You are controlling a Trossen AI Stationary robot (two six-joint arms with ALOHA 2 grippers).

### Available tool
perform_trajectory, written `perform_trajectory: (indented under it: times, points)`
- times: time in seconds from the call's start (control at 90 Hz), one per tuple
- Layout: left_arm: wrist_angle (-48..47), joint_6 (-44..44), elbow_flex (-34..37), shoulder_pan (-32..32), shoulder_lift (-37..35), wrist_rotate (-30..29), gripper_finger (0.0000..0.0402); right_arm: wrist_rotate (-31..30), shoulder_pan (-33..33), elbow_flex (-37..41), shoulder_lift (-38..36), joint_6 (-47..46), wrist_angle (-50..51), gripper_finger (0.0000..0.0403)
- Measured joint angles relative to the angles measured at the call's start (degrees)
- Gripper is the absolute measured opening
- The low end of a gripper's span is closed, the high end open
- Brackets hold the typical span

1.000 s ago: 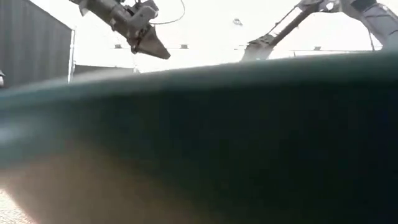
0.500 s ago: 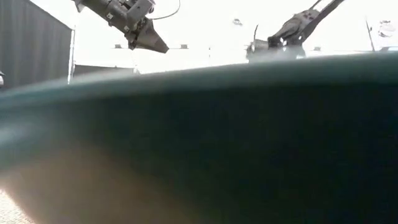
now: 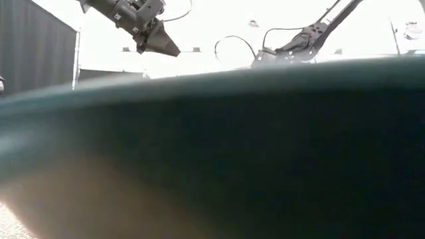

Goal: Set table place
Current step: Put the blue table knife to the right of the brown table mat

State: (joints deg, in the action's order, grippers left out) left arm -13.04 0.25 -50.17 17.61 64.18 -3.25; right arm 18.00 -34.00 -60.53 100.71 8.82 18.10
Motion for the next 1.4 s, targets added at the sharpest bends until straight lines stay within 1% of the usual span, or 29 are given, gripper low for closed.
perform_trajectory:
  times: [0.111, 0.189, 0.256, 0.467, 0.756, 0.867, 0.944, 1.011, 1.267, 1.4]
  points:
    - [-0.1, 0.0, 0.0, 0.0, 0.0, 1.1, 0.0061, -0.3, 0.0, 0.0, 3.2, 2.2, -0.2, 0.0169]
    - [-0.1, 0.0, 0.0, 0.0, 0.0, 1.4, 0.0061, -3.2, 0.0, 0.0, 4.8, 3.5, -0.3, 0.0175]
    - [-0.1, 0.1, 0.0, 0.0, 0.0, 1.5, 0.0061, -5.7, 0.0, 0.0, 5.6, 4.5, -0.7, 0.0175]
    - [-0.1, 0.1, 0.0, 0.0, 0.0, 1.7, 0.0061, -6.1, 0.0, -0.2, 5.7, 5.1, -3.3, 0.0164]
    - [-0.1, 0.1, 0.0, 0.0, 0.0, 1.7, 0.0061, -6.1, 0.1, -5.4, 6.1, 4.3, -0.1, 0.0162]
    - [-0.1, 0.0, 0.0, -0.3, 0.0, 3.2, 0.0061, -6.7, -1.3, -5.5, 6.8, 4.7, 0.1, 0.0162]
    - [-0.3, 0.0, 0.0, -0.6, 0.0, 3.3, 0.0061, -8.2, -2.2, -5.5, 7.2, 4.5, 1.2, 0.0162]
    - [-0.3, 0.0, 0.0, -0.8, 0.0, 3.3, 0.0061, -8.2, -2.9, -5.5, 7.9, 4.2, 1.6, 0.0162]
    - [-0.6, 0.0, 0.0, -1.2, 0.0, 3.3, 0.0061, -8.4, -2.4, -5.6, 10.3, 3.6, 2.3, 0.0161]
    - [-1.2, 0.0, 0.0, -1.2, 0.0, 3.3, 0.0061, -11.0, -1.6, -5.7, 10.3, 3.1, 3.1, 0.0159]
